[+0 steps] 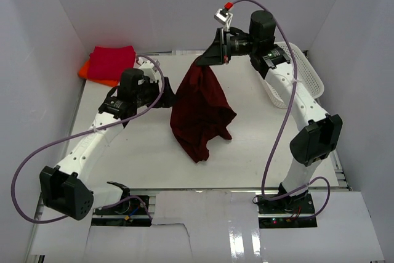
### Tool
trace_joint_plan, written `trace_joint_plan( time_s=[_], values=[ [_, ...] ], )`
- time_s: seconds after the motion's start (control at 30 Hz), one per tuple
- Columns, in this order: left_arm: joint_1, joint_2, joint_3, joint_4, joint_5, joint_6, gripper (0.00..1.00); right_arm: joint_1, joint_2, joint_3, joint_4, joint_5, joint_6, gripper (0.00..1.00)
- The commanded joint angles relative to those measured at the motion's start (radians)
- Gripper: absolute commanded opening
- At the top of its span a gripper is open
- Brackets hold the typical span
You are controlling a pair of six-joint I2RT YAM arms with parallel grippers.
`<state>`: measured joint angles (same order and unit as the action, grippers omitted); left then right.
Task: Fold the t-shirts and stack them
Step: Flatten out the tshirt
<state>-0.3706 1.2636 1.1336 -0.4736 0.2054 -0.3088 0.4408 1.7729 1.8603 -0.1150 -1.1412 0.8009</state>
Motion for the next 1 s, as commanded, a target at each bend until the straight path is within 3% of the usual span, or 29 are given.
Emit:
trace_joint_plan(
  time_s=[0.0, 0.13, 0.23, 0.4, 0.6, 0.8, 0.97],
  values=[
    [-0.005, -0.107, -0.012, 0.044, 0.045, 0.03, 0.84, -0.031, -0.017, 0.063, 0.257, -0.081, 0.194, 0.08],
    [-0.005, -0.173, -0.008, 0.082, 0.113, 0.037, 0.84, -0.069, 0.032, 0.049, 0.732, -0.114, 0.536, 0.08],
    [-0.005, -0.217, -0.012, 0.133, 0.146, 0.034, 0.84, -0.079, 0.062, 0.056, 0.808, -0.118, 0.647, 0.08],
    [-0.005, -0.265, -0.063, 0.272, 0.221, 0.036, 0.85, -0.079, 0.017, -0.044, 0.756, -0.108, 0.557, 0.08],
    [-0.01, -0.212, -0.038, 0.374, 0.299, 0.023, 0.84, -0.077, -0.024, -0.078, 0.505, -0.078, 0.357, 0.08],
    [-0.059, -0.141, 0.034, 0.389, 0.336, 0.062, 0.72, -0.077, 0.002, -0.015, 0.419, -0.054, 0.334, 0.08],
    [-0.137, -0.101, 0.061, 0.386, 0.302, 0.126, 0.7, -0.076, 0.037, 0.04, 0.371, -0.037, 0.336, 0.08]
  ],
)
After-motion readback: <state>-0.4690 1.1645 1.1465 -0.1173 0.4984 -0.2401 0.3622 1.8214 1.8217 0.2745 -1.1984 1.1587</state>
